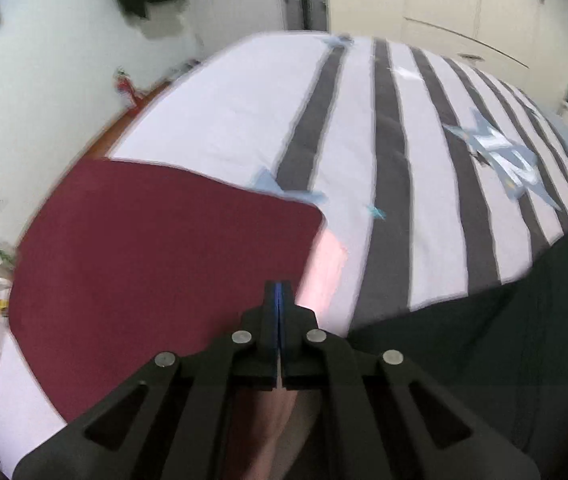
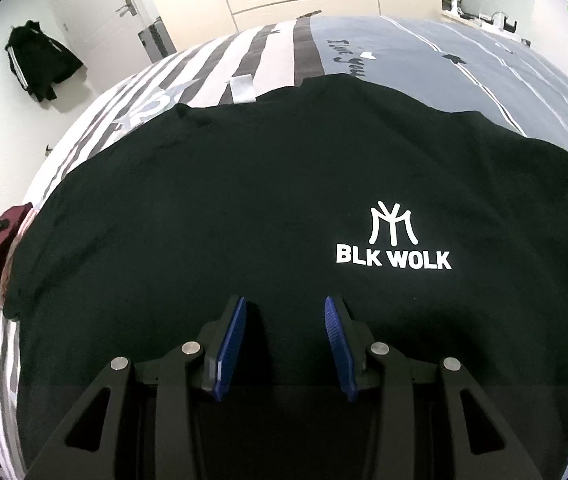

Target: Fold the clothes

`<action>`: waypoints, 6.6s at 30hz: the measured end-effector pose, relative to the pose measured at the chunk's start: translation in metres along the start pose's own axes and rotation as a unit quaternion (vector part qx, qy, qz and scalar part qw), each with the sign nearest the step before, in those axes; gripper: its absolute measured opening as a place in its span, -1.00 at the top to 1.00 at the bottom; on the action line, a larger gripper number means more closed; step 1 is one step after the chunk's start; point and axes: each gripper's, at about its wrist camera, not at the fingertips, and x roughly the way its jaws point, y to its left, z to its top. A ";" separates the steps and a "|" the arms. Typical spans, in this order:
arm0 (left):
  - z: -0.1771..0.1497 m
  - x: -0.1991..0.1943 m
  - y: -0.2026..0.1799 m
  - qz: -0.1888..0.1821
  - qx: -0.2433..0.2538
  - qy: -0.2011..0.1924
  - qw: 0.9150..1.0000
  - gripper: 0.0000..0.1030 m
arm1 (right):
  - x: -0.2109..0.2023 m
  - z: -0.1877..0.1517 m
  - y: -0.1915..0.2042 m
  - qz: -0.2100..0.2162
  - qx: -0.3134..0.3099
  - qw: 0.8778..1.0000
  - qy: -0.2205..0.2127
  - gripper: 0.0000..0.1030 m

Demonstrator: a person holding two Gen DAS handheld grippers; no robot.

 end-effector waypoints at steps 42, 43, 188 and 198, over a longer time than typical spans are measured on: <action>0.051 -0.004 -0.136 -0.131 0.094 -0.029 0.987 0.65 | -0.007 0.002 -0.017 0.030 0.021 0.999 -0.009 0.27; 0.048 0.001 -0.150 -0.138 0.107 -0.023 0.984 0.78 | -0.010 0.004 -0.019 0.027 0.022 0.999 -0.014 0.27; -0.142 -0.062 -0.216 -0.176 0.023 0.116 0.977 0.63 | -0.008 0.120 -0.281 -0.140 0.104 0.980 -0.098 0.44; -0.142 -0.065 -0.216 -0.174 0.008 0.115 0.978 0.61 | -0.071 0.090 -0.340 -0.161 0.142 0.971 -0.110 0.19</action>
